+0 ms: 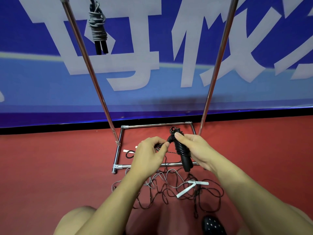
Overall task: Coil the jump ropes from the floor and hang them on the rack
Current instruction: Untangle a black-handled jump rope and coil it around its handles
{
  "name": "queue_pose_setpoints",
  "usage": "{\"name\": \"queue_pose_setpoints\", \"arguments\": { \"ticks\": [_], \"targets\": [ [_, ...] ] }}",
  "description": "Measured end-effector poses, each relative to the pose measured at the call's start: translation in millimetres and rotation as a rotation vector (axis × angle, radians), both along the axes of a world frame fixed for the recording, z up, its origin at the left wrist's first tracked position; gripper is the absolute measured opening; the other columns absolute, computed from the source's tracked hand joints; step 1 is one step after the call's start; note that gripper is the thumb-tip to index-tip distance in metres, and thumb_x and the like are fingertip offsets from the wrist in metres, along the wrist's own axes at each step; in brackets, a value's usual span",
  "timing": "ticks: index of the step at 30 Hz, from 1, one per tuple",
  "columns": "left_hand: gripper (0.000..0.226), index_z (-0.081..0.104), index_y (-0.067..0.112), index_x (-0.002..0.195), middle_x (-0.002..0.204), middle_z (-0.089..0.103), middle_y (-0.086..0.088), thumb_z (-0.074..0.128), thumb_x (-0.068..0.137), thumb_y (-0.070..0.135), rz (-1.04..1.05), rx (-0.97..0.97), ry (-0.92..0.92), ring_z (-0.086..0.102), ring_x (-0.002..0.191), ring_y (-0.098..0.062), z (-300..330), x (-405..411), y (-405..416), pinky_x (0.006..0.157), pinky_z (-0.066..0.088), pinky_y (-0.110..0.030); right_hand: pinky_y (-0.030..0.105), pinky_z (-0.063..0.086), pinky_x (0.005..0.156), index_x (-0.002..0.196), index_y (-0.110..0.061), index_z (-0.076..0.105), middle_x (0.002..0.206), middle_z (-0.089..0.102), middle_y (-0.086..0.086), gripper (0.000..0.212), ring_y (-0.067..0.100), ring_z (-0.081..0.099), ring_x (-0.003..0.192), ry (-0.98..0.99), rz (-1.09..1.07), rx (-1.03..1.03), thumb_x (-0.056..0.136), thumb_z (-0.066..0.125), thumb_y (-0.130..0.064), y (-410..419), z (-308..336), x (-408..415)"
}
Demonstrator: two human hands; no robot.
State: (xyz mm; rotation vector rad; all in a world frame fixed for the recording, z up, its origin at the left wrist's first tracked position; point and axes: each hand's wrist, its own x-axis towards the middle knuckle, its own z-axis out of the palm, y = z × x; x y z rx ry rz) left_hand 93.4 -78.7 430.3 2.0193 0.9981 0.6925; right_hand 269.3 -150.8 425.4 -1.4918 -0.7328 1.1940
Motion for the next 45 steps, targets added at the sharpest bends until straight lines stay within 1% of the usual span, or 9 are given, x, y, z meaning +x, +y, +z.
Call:
{"name": "queue_pose_setpoints", "arguments": {
  "ticks": [4, 9, 14, 20, 24, 28, 34, 39, 45],
  "targets": [
    [0.012, 0.073, 0.031, 0.088, 0.081, 0.067, 0.02, 0.066, 0.096, 0.036, -0.058, 0.096, 0.066, 0.053, 0.072, 0.003, 1, -1, -4, 0.067, 0.036, -0.019, 0.043, 0.055, 0.096, 0.098, -0.018, 0.073, 0.09, 0.072, 0.003, 0.035, 0.017, 0.069, 0.085, -0.195, 0.052, -0.042, 0.092, 0.069, -0.052, -5, 1, -5],
    [0.013, 0.074, 0.03, 0.085, 0.077, 0.069, 0.018, 0.068, 0.096, 0.036, -0.058, 0.025, 0.005, 0.055, 0.067, -0.002, 4, -1, -4, 0.062, 0.038, -0.015, 0.034, 0.06, 0.078, 0.118, -0.013, 0.058, 0.104, 0.078, 0.005, 0.047, 0.021, 0.076, 0.085, -0.023, -0.002, 0.004, 0.085, 0.081, -0.037, -6, 3, -10],
    [0.017, 0.072, 0.032, 0.083, 0.08, 0.072, 0.017, 0.064, 0.098, 0.028, -0.073, -0.078, -0.016, 0.062, 0.071, -0.01, 2, -1, -4, 0.07, 0.049, -0.027, 0.038, 0.06, 0.071, 0.117, -0.013, 0.07, 0.093, 0.074, 0.003, 0.036, 0.014, 0.071, 0.079, 0.088, -0.003, 0.073, 0.087, 0.079, -0.031, -2, -4, -16],
    [0.021, 0.071, 0.028, 0.086, 0.08, 0.074, 0.02, 0.058, 0.101, 0.024, -0.076, -0.108, 0.034, 0.056, 0.063, -0.002, 3, -2, -1, 0.059, 0.042, -0.016, 0.041, 0.057, 0.084, 0.118, -0.006, 0.064, 0.097, 0.07, 0.012, 0.051, 0.024, 0.07, 0.079, 0.083, 0.005, 0.019, 0.098, 0.058, -0.052, 3, -8, -17],
    [0.023, 0.07, 0.027, 0.081, 0.077, 0.073, 0.019, 0.059, 0.101, 0.026, -0.033, -0.091, 0.024, 0.06, 0.067, -0.001, 5, -3, -1, 0.062, 0.043, -0.012, 0.053, 0.051, 0.1, 0.129, 0.001, 0.058, 0.112, 0.063, 0.02, 0.04, 0.033, 0.064, 0.094, 0.242, 0.015, 0.013, 0.108, 0.044, -0.03, 4, -9, -10],
    [0.02, 0.072, 0.026, 0.085, 0.075, 0.073, 0.019, 0.06, 0.101, 0.028, -0.02, -0.079, 0.069, 0.061, 0.066, 0.006, 4, -2, -1, 0.058, 0.038, -0.008, 0.043, 0.055, 0.091, 0.127, -0.011, 0.063, 0.113, 0.071, 0.012, 0.027, 0.024, 0.069, 0.096, 0.053, 0.035, 0.077, 0.104, 0.056, -0.024, 2, -9, -9],
    [0.019, 0.075, 0.025, 0.089, 0.065, 0.066, 0.022, 0.06, 0.099, 0.029, -0.001, -0.025, 0.217, 0.057, 0.06, 0.01, -1, 4, -5, 0.054, 0.036, -0.009, 0.042, 0.051, 0.104, 0.116, -0.032, 0.066, 0.121, 0.069, -0.003, 0.027, 0.014, 0.064, 0.115, -0.249, -0.046, 0.048, 0.091, 0.075, -0.038, 5, -18, -10],
    [0.033, 0.076, 0.014, 0.104, 0.094, 0.079, 0.006, 0.045, 0.103, 0.026, -0.012, -0.524, -0.011, 0.067, 0.084, -0.012, -3, 7, -7, 0.084, 0.05, -0.037, 0.014, 0.041, 0.087, 0.108, -0.036, 0.064, 0.106, 0.066, -0.022, 0.026, -0.015, 0.055, 0.101, -0.4, -0.065, 0.049, 0.087, 0.08, -0.033, 4, -19, -9],
    [0.048, 0.07, 0.009, 0.113, 0.098, 0.08, -0.004, 0.035, 0.106, 0.04, 0.039, -0.771, -0.108, 0.075, 0.091, -0.019, -12, 8, -4, 0.1, 0.045, -0.04, 0.026, 0.042, 0.1, 0.139, -0.03, 0.06, 0.127, 0.063, -0.009, 0.049, 0.008, 0.058, 0.117, -0.555, -0.04, 0.036, 0.094, 0.068, -0.047, 2, -29, -18]
  ]
}}
